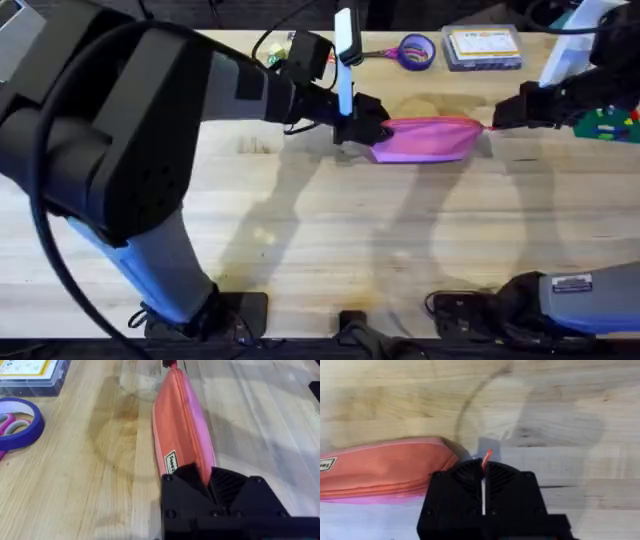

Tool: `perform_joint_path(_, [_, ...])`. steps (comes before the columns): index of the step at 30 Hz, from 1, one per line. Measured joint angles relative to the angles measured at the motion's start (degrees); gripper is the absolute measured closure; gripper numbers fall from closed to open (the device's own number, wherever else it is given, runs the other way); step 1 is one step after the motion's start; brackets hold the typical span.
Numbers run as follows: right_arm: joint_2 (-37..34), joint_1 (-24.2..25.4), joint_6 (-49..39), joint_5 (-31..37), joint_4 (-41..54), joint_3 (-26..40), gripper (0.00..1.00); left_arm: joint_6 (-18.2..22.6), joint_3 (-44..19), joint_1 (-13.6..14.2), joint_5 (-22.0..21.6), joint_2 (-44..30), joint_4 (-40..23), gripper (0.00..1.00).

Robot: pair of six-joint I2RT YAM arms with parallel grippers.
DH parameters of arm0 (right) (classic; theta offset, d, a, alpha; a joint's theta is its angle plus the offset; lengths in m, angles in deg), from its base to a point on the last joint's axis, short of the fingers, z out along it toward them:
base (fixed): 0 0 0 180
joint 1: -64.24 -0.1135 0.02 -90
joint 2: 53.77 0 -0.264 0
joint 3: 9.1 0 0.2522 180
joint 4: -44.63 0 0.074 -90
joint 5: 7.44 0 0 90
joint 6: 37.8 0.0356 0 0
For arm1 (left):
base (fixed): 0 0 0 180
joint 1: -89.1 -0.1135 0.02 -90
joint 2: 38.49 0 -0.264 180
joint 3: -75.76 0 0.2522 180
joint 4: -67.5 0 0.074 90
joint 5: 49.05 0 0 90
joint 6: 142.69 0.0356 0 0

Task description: Unzip the bag, pick up the pens from the table one at a time and place them inside, then zip the bag closed.

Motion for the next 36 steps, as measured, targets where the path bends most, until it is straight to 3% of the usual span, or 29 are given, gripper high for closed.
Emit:
perform_joint_path(18, [-0.02,0.64,0.22,2.4,-2.78,-0.3,0.968,0.0,0.01,-0.17,-0.13,0.01,-0.07,0.957])
perform_joint_path(19, [-0.02,0.66,0.37,2.45,-2.81,-0.3,0.923,0.0,0.02,-0.17,-0.13,-0.01,-0.07,0.957])
perform_joint_path(20, [0.06,1.08,0.41,3.08,-3.36,-0.3,0.498,0.0,0.07,-0.56,-0.15,0.01,-0.39,0.957])
perform_joint_path(23, [1.62,1.5,0.4,2.83,-2.28,-0.34,0.079,0.0,0.17,-1.15,-0.11,0.01,-0.44,0.957])
perform_joint_path(24, [2.94,1.55,0.22,2.73,-1.82,-0.39,0.022,0.0,0.17,-1.32,-0.11,-0.01,-0.44,0.957])
perform_joint_path(33, [18.5,1.55,0.22,1.86,3.37,-0.39,0.004,0.0,0.17,-1.4,-0.15,0.01,-0.44,0.957])
perform_joint_path(34, [20.06,1.55,0.2,1.59,4.09,-0.39,0.004,0.16,0.17,-1.4,-0.16,0.0,-0.43,0.917])
perform_joint_path(36, [22.46,1.55,0.17,1.09,4.87,-0.39,0.004,0.17,0.17,-1.4,0.04,0.01,-0.28,0.602])
